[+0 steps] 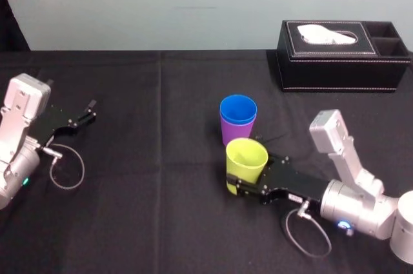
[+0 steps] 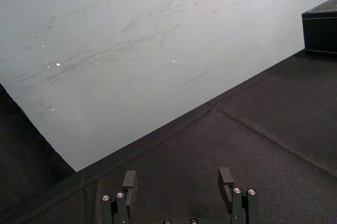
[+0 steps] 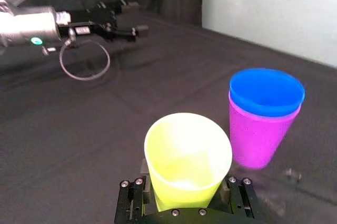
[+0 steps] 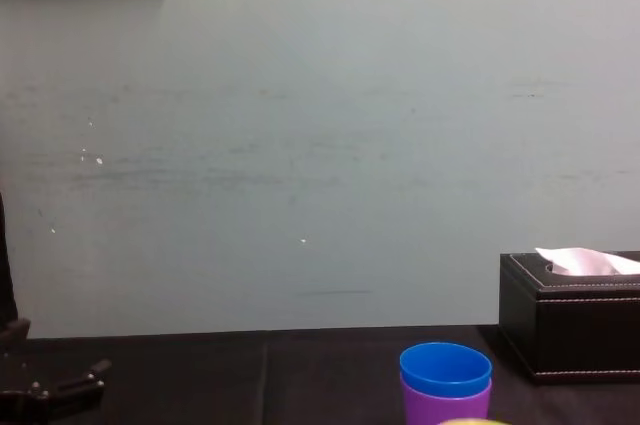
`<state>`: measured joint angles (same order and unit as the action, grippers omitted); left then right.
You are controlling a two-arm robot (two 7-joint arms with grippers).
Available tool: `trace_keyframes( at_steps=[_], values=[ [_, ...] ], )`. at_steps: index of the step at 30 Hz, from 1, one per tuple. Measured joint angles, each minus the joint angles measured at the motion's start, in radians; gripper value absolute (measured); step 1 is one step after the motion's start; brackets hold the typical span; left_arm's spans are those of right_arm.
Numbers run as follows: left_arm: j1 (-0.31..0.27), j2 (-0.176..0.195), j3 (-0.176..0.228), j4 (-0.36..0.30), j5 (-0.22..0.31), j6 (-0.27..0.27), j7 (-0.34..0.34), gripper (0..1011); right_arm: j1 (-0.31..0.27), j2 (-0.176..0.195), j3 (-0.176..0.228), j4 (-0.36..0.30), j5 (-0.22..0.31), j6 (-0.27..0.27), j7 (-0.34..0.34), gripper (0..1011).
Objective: Stack the three plastic cups sequentially using one hand.
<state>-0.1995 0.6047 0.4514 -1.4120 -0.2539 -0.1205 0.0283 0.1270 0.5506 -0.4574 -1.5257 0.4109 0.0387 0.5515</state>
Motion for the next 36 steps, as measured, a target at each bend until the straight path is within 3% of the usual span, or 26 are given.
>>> trace_keyframes(
  at_steps=[9, 16, 25, 36],
  values=[
    [0.0, 0.0, 0.0, 0.0, 0.0, 0.0, 0.0, 1011, 0.006, 0.05, 0.016, -0.122, 0.0, 0.054, -0.001, 716],
    [0.0, 0.0, 0.0, 0.0, 0.0, 0.0, 0.0, 1011, 0.076, 0.076, 0.025, -0.186, 0.006, 0.14, -0.005, 716],
    [0.0, 0.0, 0.0, 0.0, 0.0, 0.0, 0.0, 1011, 0.197, 0.057, 0.022, -0.147, 0.034, 0.218, -0.005, 716],
    [0.0, 0.0, 0.0, 0.0, 0.0, 0.0, 0.0, 1011, 0.293, 0.019, -0.01, -0.036, 0.064, 0.221, 0.002, 716]
  ],
)
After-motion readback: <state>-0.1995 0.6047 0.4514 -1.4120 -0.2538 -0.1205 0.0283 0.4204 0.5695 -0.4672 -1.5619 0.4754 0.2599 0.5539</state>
